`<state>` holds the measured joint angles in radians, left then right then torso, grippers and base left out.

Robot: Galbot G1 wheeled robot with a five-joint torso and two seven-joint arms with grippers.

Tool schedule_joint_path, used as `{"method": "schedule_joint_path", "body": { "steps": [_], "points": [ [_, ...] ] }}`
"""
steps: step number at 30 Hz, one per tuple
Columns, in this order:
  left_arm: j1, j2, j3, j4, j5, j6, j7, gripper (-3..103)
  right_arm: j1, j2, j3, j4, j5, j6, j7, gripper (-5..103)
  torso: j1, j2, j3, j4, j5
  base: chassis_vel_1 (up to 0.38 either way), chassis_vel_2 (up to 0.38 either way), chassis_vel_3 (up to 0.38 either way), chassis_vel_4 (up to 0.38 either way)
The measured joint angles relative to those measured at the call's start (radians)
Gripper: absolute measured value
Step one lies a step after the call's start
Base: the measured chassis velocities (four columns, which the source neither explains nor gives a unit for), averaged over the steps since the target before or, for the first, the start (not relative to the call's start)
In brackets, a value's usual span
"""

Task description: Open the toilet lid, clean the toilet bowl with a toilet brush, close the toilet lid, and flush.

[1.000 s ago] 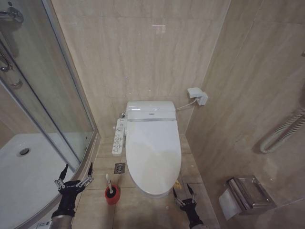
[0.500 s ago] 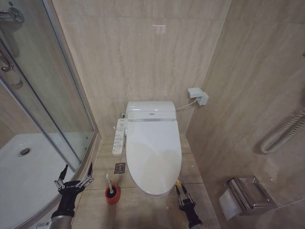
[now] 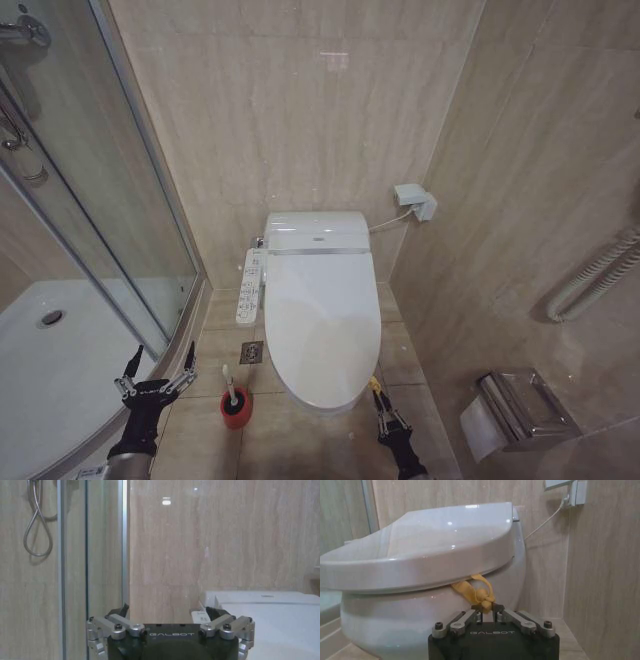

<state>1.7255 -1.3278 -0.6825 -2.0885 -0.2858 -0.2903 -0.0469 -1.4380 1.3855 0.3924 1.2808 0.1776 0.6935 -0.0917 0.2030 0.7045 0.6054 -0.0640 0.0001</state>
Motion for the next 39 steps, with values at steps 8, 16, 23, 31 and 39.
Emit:
{"method": "schedule_joint_path", "body": {
  "steps": [8,16,23,31,39],
  "points": [
    [-0.001,0.003,-0.004,0.0,-0.001,-0.003,0.0,100,-0.052,-0.002,0.012,0.084,0.026,0.011,0.0,13,0.0,0.0,0.0,0.0,-0.0001,0.0,0.0,0.0,0.0],
    [-0.015,0.004,-0.005,0.015,-0.004,-0.004,-0.001,100,-0.1,0.009,0.036,0.153,0.047,0.032,0.014,13,0.0,0.0,0.0,0.0002,0.0002,0.0,0.0,0.0,0.0],
    [-0.026,0.006,-0.016,0.03,-0.008,-0.004,-0.002,100,-0.133,0.033,0.059,0.26,0.068,0.044,0.036,13,0.0,0.0,0.0,-0.0001,0.0,0.0,0.0,0.0,0.0],
    [-0.045,0.018,-0.021,0.055,-0.017,-0.003,-0.003,100,-0.135,0.045,0.075,0.374,0.068,0.029,0.045,13,0.0,0.0,0.0,-0.0001,-0.0001,0.0,0.0,0.0,0.0],
    [-0.064,0.029,-0.024,0.085,-0.026,-0.001,-0.004,100,-0.132,0.034,0.077,0.516,0.082,-0.016,0.065,13,0.0,0.0,0.0,-0.0001,-0.0001,0.0,0.0,0.0,0.0]
  ]
}}
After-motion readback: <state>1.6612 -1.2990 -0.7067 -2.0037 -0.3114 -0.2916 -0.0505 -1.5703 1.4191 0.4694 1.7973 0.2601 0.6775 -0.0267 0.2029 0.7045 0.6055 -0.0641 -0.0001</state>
